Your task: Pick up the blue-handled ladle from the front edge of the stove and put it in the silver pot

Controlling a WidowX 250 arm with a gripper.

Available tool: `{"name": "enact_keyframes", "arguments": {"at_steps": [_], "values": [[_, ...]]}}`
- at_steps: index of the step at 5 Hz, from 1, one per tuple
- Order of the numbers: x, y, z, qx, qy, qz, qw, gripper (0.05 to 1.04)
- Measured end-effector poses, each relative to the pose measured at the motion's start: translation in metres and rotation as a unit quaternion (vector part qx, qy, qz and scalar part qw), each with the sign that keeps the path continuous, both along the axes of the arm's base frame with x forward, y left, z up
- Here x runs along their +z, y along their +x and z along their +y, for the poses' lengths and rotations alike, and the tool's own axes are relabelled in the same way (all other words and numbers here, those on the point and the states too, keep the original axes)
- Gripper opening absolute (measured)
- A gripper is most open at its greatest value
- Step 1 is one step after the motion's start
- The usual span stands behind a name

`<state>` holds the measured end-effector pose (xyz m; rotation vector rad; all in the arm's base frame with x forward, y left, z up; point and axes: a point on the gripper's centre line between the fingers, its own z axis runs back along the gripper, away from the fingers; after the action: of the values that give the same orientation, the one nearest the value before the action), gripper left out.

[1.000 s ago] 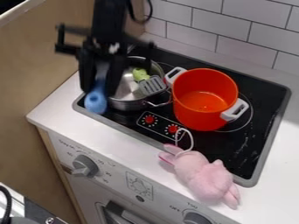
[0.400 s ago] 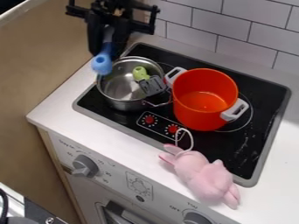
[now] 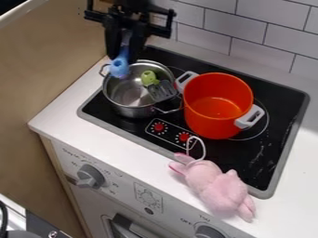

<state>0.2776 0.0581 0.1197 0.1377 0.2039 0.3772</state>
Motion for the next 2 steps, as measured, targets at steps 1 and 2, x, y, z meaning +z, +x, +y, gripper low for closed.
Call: {"name": "enact_keyframes", "arguments": {"at_steps": [1, 2], "values": [[-0.0093, 0.0085, 0.0006, -0.002, -0.004, -0.023, 0.9997, 0.275], [-0.0190, 0.0084, -0.0008, -0.001, -0.007, -0.033, 0.9994, 0.275]]}}
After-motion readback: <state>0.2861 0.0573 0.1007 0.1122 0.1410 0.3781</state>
